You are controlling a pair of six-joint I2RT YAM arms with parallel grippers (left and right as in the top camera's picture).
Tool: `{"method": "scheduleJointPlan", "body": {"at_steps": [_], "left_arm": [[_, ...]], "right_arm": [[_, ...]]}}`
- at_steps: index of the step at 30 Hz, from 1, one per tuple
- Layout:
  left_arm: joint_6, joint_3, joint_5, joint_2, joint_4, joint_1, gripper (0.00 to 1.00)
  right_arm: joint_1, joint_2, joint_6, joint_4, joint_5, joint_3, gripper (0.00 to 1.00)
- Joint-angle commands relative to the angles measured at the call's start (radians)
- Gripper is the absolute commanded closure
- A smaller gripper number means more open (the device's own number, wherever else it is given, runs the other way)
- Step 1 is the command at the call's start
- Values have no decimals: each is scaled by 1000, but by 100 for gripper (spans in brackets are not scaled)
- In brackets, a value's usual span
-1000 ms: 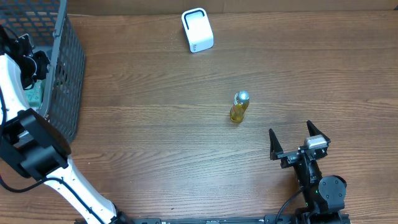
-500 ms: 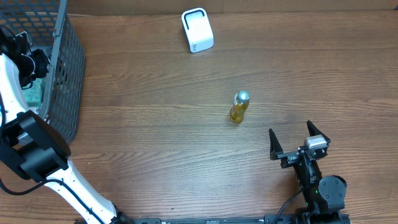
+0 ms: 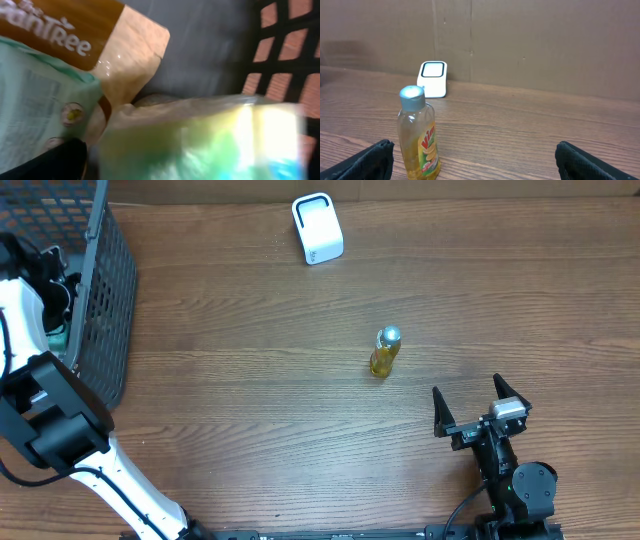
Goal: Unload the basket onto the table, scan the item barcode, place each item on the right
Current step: 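Reach the left gripper back into the basket toward the green-lidded tub, then grasp the green-lidded white tub with the left gripper and lift it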
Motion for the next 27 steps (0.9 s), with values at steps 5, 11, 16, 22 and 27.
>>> {"method": "scheduleJointPlan", "body": {"at_steps": [5, 11, 16, 22, 27], "left_arm": [[19, -22, 9, -37, 37, 1, 22], [19, -16, 9, -38, 42, 1, 37], [18, 32, 9, -65, 17, 1, 55], [-19, 128, 9, -163, -2, 1, 56], [-54, 178, 9, -330, 32, 1, 60]], "right_arm": [[-3, -8, -1, 3, 6, -10, 0], [-3, -8, -1, 3, 6, -10, 0], [-3, -8, -1, 3, 6, -10, 0], [-3, -8, -1, 3, 6, -10, 0], [-3, -8, -1, 3, 6, -10, 0]]}}
